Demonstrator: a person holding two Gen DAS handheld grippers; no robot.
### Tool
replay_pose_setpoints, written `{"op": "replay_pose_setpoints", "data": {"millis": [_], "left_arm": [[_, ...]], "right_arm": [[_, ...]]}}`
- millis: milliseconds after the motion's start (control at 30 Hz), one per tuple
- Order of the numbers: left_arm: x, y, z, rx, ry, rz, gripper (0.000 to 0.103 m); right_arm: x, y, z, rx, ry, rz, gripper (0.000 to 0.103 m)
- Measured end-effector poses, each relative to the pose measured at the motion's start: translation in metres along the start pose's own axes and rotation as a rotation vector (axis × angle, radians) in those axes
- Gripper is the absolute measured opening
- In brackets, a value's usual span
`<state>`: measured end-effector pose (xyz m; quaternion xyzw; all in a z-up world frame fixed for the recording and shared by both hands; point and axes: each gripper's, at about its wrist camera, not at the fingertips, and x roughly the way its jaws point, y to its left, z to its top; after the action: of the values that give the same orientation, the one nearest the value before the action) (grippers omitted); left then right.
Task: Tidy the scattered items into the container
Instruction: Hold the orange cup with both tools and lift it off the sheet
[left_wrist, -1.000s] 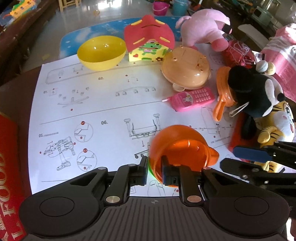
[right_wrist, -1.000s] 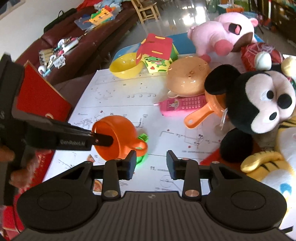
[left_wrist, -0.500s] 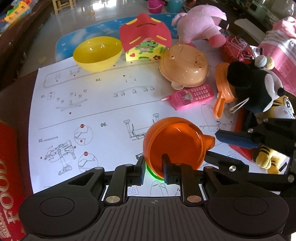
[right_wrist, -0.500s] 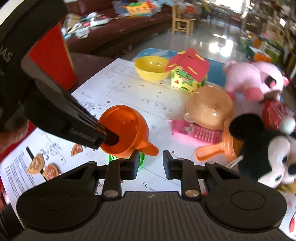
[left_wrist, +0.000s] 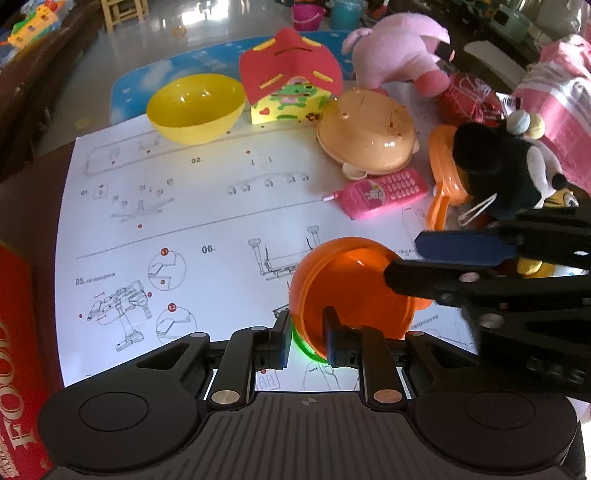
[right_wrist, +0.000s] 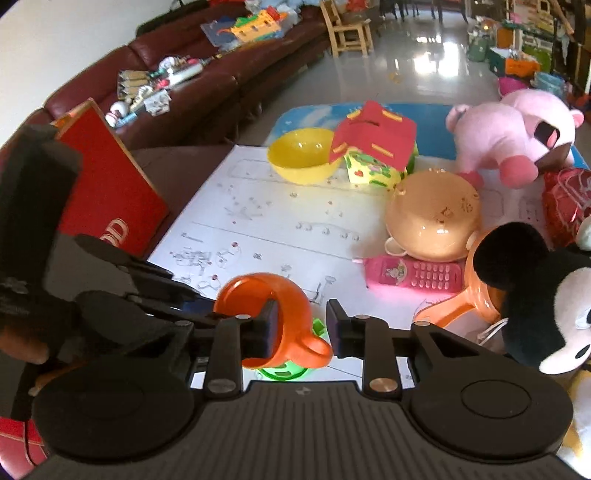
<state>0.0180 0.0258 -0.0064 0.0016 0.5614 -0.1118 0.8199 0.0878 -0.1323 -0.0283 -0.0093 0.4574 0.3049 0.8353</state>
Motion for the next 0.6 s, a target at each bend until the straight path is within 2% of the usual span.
{"op": "replay_pose_setpoints", "data": {"millis": [33,67,233,333,367,433,567,600], "left_arm": [[-0.001,0.0,0.0,0.0,-0.008,-0.003,0.028],[-0.001,0.001,-0.001,-0.002,-0.016,-0.008,0.033],[-0.004,0.005,-0.009,-0.004,-0.075,-0.032,0.037],[-0.003,0.016,-0.009,-0.082,-0.079,-0.064,0.039],[-0.003,0.022,-0.008,-0.131,-0.078,-0.088,0.037],[-0.003,0.027,-0.006,-0.184,-0.078,-0.126,0.015],[-0.004,0.009,-0.005,-0.09,-0.101,-0.034,0.009],[-0.004,0.008,-0.005,-0.09,-0.105,-0.03,0.009]], "right_arm": [[0.004,-0.001,0.0,0.011,0.01,0.001,0.032],[0.007,-0.003,0.0,0.022,0.021,-0.001,0.031],[0.017,-0.005,-0.003,0.042,0.05,-0.002,0.03],[0.022,-0.006,-0.006,0.065,0.068,0.006,0.029],[0.024,-0.006,-0.008,0.076,0.075,0.006,0.028],[0.027,-0.005,-0.011,0.09,0.082,0.007,0.024],[0.027,0.0,-0.014,0.102,0.05,-0.014,0.02],[0.027,0.0,-0.014,0.102,0.042,-0.022,0.019]]}}
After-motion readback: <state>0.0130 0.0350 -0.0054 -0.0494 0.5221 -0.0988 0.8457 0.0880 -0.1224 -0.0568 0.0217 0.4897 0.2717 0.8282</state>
